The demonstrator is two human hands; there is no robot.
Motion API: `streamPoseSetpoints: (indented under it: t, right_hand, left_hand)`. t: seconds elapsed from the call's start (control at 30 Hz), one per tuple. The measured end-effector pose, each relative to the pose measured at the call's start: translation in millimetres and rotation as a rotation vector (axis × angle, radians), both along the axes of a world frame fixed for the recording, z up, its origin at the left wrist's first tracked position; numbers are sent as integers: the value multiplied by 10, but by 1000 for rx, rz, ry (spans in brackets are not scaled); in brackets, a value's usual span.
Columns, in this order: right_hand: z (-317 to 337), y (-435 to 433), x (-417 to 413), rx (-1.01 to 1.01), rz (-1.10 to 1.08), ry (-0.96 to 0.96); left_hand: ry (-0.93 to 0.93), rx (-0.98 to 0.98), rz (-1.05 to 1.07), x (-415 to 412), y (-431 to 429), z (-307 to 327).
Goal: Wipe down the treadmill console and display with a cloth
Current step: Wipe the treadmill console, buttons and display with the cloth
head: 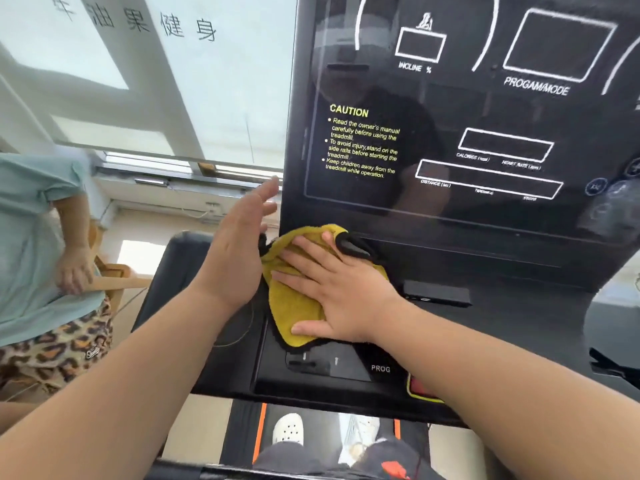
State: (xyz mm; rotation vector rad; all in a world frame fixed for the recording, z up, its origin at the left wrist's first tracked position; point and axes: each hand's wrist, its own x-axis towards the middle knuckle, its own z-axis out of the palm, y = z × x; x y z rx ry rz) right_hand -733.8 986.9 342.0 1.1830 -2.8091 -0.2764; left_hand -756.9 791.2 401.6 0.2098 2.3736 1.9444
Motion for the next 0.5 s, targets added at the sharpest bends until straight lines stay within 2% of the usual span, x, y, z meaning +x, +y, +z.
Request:
streamPoseSetpoints:
  t: [0.17, 0.27, 0.5]
  right_hand:
    - [218, -23, -183, -48, -147, 234]
    - [282, -23, -168, -85, -250, 285]
    - [75, 407, 171, -213, -670, 364]
  left_hand:
    - [44, 94, 15, -96, 146, 182]
    - [84, 55, 73, -141, 171, 144]
    - [100, 47, 122, -296, 312, 142]
